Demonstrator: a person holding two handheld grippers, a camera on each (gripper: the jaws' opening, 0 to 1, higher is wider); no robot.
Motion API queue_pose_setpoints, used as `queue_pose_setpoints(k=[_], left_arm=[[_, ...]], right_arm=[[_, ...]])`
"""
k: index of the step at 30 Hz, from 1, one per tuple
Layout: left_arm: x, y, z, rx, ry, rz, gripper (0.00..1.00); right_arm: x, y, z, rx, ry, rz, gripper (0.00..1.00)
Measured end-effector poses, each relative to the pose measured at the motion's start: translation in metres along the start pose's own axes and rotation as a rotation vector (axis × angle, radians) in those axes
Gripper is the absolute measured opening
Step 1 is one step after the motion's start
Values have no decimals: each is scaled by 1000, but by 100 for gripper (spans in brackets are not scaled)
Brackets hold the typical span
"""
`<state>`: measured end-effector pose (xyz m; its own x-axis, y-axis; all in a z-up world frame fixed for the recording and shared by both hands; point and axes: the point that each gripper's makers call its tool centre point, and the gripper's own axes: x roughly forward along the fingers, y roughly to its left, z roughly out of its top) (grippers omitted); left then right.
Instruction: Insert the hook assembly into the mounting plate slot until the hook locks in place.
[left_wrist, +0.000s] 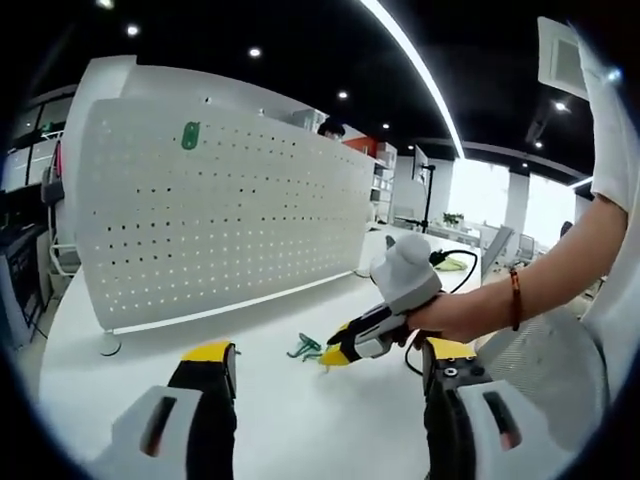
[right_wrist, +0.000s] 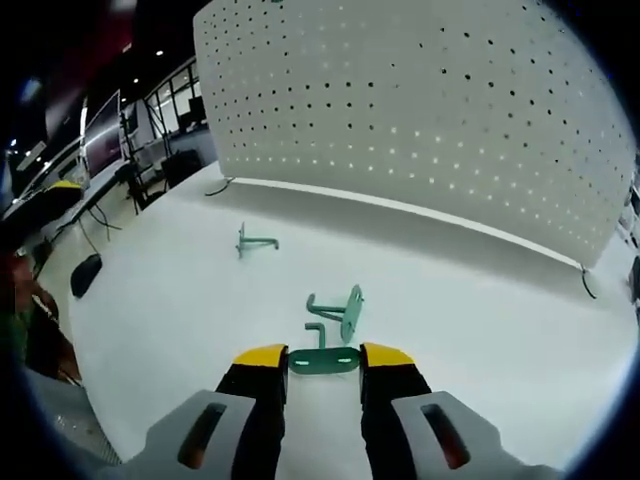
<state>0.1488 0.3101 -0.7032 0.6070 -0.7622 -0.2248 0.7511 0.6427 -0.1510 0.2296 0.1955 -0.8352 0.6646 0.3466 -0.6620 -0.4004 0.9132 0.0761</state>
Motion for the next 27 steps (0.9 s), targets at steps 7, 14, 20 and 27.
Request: queue_pose_setpoints(k=[7, 14, 20, 27], left_arm=[[0, -6, 0, -3, -1, -11, 77], [-2, -11, 1, -3, -7, -12, 77], [-5, -15, 0, -6, -6, -10, 76], [-8, -22, -1, -2, -1, -8, 76]], right_arm=[[-9, 3, 8, 2, -33, 21, 27], [-19, 12, 12, 30, -51, 53, 26], [-27, 24, 17, 105, -67, 113, 27], [-37, 35, 19, 80, -67, 153, 27]])
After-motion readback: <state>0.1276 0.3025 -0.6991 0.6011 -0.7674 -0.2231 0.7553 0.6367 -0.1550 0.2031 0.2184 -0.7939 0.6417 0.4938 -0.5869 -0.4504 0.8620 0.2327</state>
